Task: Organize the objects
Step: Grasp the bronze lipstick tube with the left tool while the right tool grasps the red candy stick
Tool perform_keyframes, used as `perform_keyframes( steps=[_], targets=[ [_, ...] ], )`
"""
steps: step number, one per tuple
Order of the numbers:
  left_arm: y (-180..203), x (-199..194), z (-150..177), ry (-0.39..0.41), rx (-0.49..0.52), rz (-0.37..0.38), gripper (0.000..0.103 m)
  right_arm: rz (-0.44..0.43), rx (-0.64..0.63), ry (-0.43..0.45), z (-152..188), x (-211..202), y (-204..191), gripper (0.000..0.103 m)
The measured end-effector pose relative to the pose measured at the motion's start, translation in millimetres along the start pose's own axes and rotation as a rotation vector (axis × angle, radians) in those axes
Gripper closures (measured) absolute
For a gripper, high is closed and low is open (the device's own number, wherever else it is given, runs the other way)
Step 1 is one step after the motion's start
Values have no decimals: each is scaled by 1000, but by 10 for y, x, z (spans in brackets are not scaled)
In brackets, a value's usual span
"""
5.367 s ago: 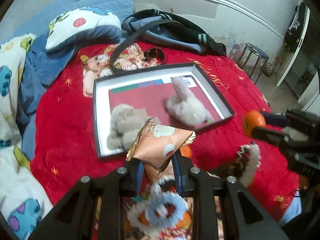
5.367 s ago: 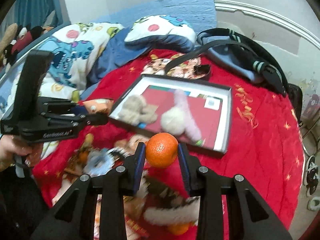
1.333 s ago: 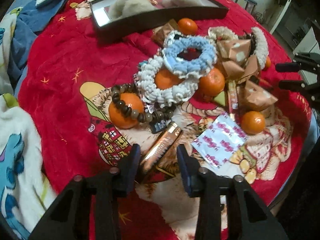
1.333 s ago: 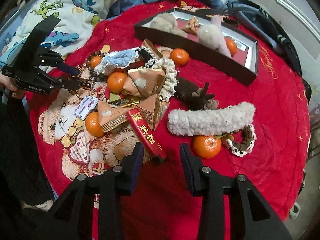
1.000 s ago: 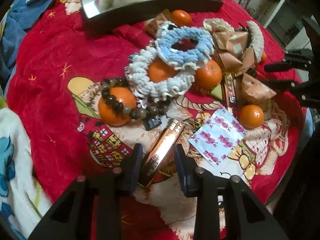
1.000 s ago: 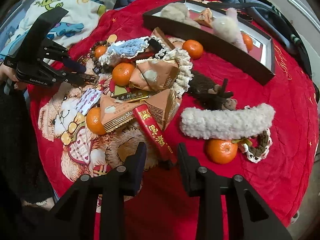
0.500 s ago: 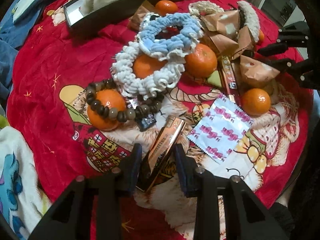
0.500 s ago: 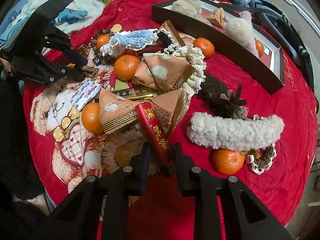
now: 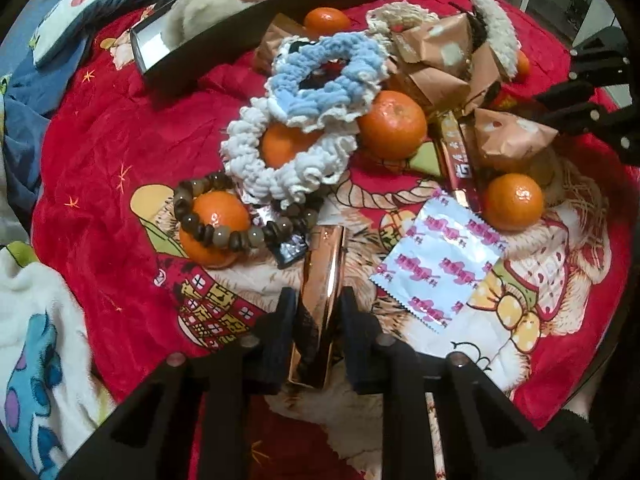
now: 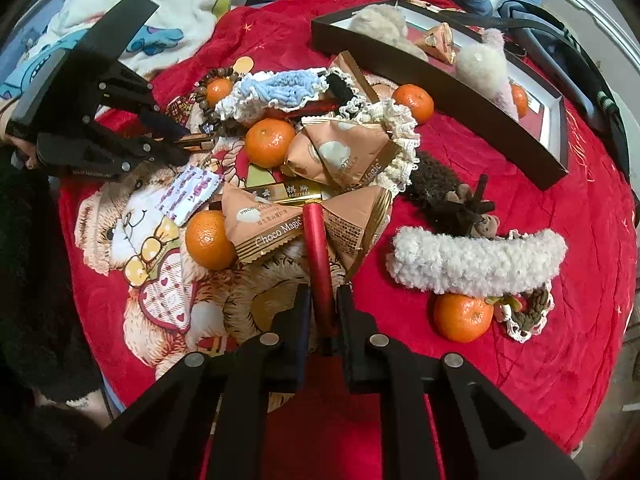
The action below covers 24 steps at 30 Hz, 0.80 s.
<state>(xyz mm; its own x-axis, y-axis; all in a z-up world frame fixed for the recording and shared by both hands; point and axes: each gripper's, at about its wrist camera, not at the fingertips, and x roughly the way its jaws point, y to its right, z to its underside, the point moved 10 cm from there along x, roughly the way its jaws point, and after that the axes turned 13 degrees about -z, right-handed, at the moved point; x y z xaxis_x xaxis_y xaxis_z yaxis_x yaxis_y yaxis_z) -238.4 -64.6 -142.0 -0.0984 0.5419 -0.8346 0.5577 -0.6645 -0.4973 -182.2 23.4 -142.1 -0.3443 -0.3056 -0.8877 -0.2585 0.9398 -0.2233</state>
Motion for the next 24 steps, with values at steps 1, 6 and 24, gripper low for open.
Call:
perform_keyframes(
  steps=[1,6,24],
  targets=[
    [0,-25,2,1,-6,0,82,-2,5,3,-8,-12,2,92],
    [-17,-234,-24,24,-45,5,86,-21,53,63,-77,-170,28,93],
    [4,-679,-672,135,-52,33,86,-47,124,226,-301,-599,113,93]
  ],
)
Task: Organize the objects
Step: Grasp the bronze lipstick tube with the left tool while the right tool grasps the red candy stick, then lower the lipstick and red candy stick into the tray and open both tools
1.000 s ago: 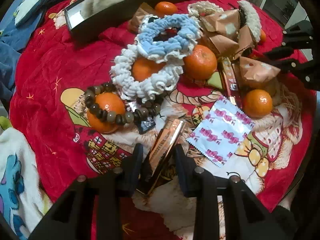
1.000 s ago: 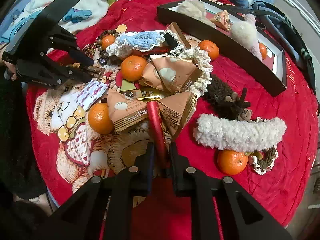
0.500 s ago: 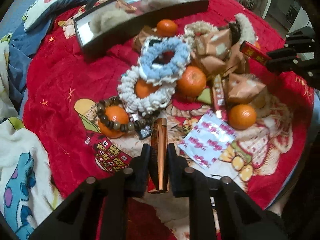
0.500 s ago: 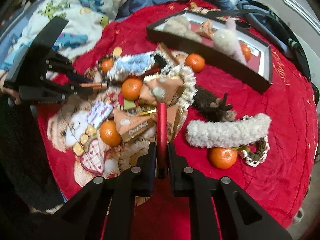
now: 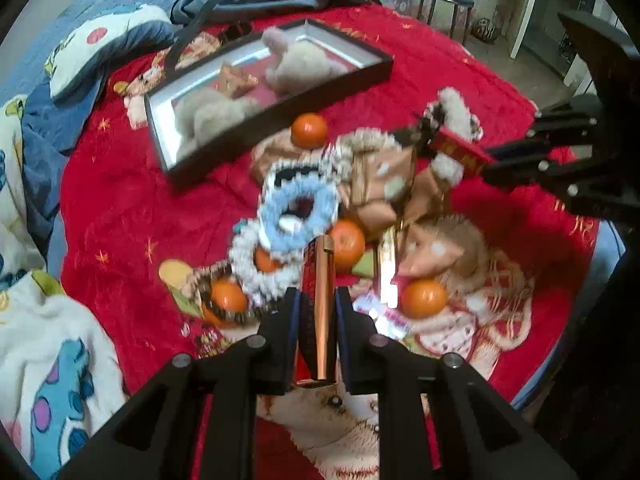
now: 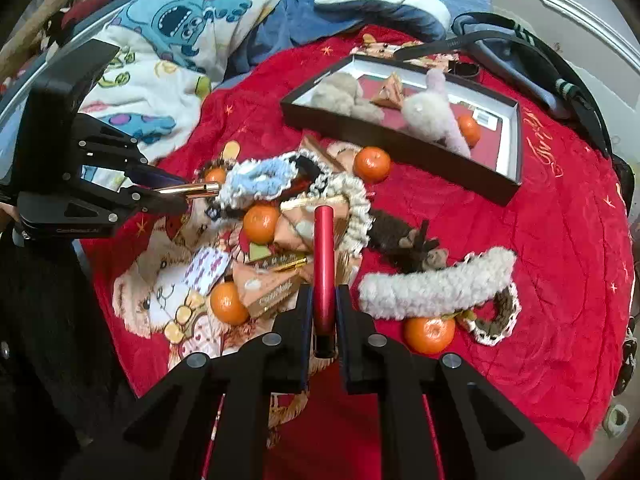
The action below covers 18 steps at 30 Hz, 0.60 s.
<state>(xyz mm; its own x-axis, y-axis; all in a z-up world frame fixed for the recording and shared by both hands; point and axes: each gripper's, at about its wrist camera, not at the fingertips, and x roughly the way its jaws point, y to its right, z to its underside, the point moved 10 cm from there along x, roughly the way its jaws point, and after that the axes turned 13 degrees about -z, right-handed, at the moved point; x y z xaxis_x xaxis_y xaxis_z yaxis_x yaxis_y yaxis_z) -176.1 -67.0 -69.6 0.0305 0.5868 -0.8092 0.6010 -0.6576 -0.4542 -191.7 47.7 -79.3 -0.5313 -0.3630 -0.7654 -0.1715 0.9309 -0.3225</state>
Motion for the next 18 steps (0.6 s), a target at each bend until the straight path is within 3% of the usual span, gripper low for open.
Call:
perform_keyframes(
  steps=[8,18],
  targets=[
    [-56,-19,-437,36,-29,0,86,14,6,42,-255,-63,114,93],
    [-351,236,-1131,63,-96,4,86,68,-5,89,-904,-34,488,93]
  ],
)
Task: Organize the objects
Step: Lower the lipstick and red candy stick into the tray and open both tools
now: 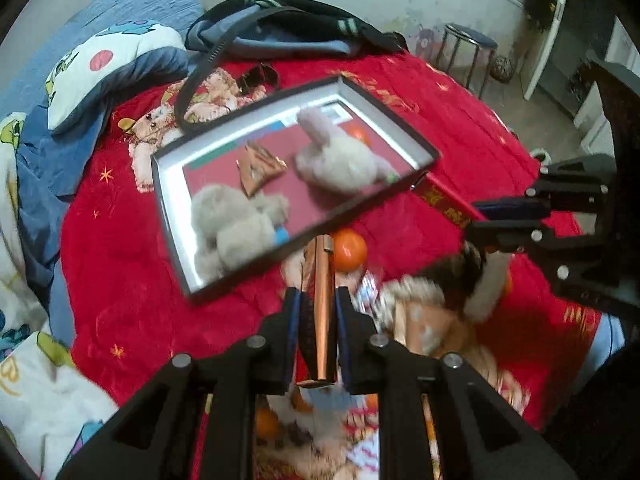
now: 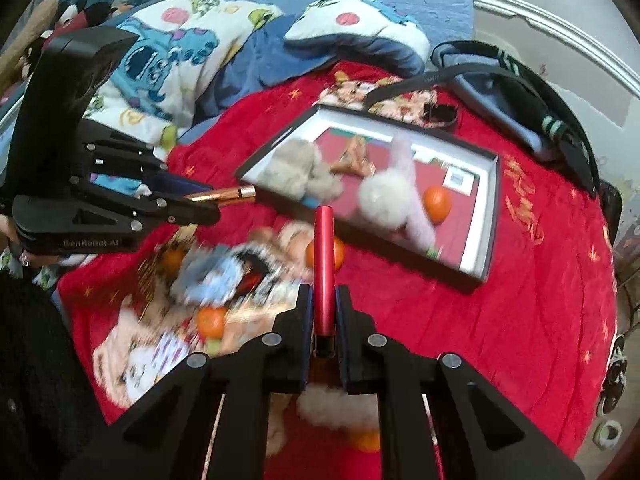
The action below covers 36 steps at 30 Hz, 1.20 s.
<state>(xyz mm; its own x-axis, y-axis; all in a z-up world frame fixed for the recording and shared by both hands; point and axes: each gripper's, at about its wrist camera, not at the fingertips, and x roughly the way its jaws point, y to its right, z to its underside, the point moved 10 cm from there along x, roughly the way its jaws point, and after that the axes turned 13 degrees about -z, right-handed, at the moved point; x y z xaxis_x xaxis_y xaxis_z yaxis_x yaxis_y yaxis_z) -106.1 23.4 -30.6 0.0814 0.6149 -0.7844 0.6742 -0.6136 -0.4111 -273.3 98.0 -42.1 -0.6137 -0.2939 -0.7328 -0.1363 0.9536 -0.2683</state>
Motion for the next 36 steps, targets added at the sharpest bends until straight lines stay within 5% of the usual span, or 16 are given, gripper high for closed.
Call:
perform_keyframes(
  steps=[12,24,36],
  targets=[
    [-52,619,-690,-3,-81,-1,86,99,99,38,-541,345,758,93],
    [2,1069,-832,-48,-108,6,86,218,227,-4,-423,602,1467,93],
    [-29,1293,-789,-87,-118,-6,86,252,239,-42,-331,752,1652,93]
  ],
)
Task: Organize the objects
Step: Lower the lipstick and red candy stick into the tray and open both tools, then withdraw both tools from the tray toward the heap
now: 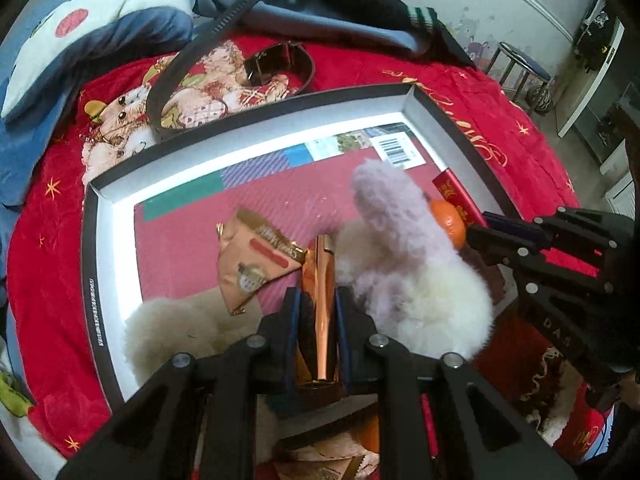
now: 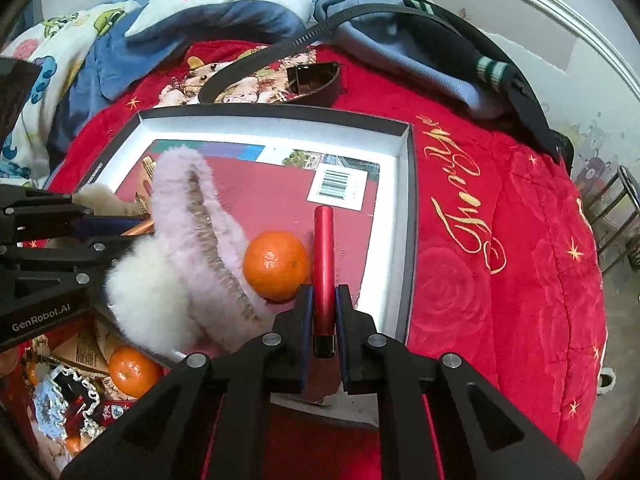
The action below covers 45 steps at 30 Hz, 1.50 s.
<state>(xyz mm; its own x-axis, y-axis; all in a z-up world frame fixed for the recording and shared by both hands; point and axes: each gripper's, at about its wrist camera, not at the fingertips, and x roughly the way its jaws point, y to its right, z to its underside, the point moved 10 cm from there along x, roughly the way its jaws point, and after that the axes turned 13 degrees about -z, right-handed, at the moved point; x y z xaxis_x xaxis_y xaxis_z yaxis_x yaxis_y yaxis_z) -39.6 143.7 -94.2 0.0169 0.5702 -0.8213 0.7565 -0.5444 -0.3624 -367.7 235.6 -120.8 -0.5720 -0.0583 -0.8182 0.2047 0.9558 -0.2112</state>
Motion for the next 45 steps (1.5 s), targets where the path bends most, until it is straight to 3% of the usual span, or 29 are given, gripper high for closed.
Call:
perform_keyframes(
  steps=[16,25,36,45],
  targets=[
    [-59,-2,40,-26,-12,-47,84,11,53,-33,73,22,82,90],
    [-72,-114,49,-39,-37,-28,84,4,54,-13,62,-94,15,88],
    [-133,-520,137,-25,-71,-5,84,-3,35,39,46,-519,-183,88],
    [-159,-938,354,1,-77,-4,84,2,19,64,237,-934,-372,88]
  ],
)
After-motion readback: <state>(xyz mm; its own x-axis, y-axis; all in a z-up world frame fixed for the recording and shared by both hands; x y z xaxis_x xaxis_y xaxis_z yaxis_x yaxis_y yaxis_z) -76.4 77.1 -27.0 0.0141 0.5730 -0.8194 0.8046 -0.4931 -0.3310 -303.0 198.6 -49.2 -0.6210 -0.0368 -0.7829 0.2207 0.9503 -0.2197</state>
